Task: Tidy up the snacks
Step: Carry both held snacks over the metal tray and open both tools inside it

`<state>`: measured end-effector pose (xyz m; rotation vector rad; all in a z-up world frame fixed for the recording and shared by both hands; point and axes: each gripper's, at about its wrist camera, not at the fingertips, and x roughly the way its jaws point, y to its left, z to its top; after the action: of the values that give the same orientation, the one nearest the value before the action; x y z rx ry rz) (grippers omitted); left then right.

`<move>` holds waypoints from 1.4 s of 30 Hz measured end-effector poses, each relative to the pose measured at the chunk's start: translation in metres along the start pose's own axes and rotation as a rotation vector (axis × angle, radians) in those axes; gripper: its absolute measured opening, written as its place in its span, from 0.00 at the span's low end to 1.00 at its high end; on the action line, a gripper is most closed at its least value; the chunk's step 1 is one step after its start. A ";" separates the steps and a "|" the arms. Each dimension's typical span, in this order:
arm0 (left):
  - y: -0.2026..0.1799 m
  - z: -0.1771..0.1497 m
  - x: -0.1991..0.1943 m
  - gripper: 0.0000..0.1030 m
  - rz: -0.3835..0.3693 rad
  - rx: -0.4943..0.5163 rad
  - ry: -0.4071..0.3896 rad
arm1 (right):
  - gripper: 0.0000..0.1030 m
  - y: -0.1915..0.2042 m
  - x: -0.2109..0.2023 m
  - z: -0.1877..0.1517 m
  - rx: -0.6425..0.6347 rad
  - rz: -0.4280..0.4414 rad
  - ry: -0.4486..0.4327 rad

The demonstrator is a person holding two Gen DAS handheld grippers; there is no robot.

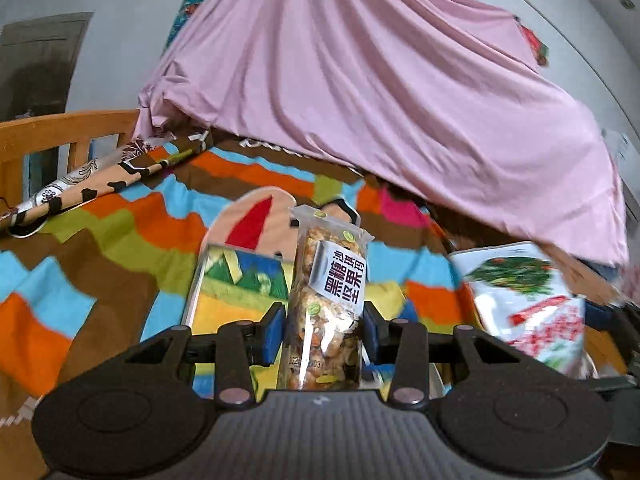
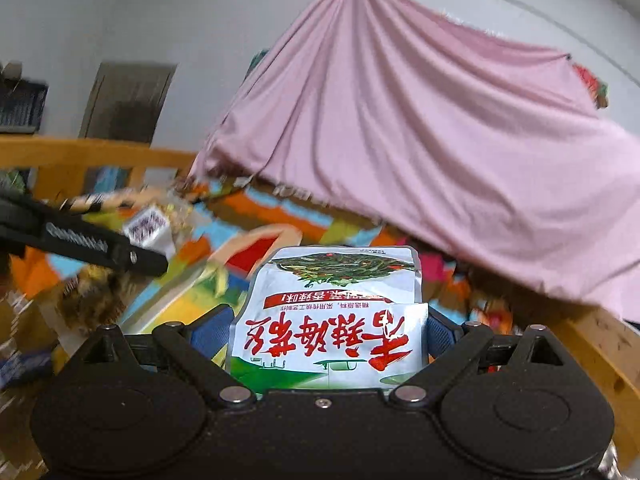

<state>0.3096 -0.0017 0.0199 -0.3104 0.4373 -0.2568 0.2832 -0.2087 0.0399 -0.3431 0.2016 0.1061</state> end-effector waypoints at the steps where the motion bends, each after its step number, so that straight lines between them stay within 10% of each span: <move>1: 0.001 0.004 0.012 0.42 0.004 -0.017 -0.006 | 0.93 -0.002 0.010 -0.002 0.008 -0.017 -0.018; 12: 0.024 -0.009 0.119 0.42 -0.003 -0.059 -0.037 | 0.93 -0.016 0.124 -0.043 0.040 -0.067 0.034; 34: 0.051 -0.047 0.193 0.44 0.116 -0.080 0.263 | 0.93 0.008 0.217 -0.115 0.191 0.022 0.364; 42: 0.046 -0.038 0.180 0.70 0.125 -0.083 0.265 | 0.98 -0.003 0.210 -0.111 0.283 0.043 0.377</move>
<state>0.4584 -0.0237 -0.0958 -0.3305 0.7280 -0.1583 0.4684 -0.2351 -0.1066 -0.0732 0.5909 0.0533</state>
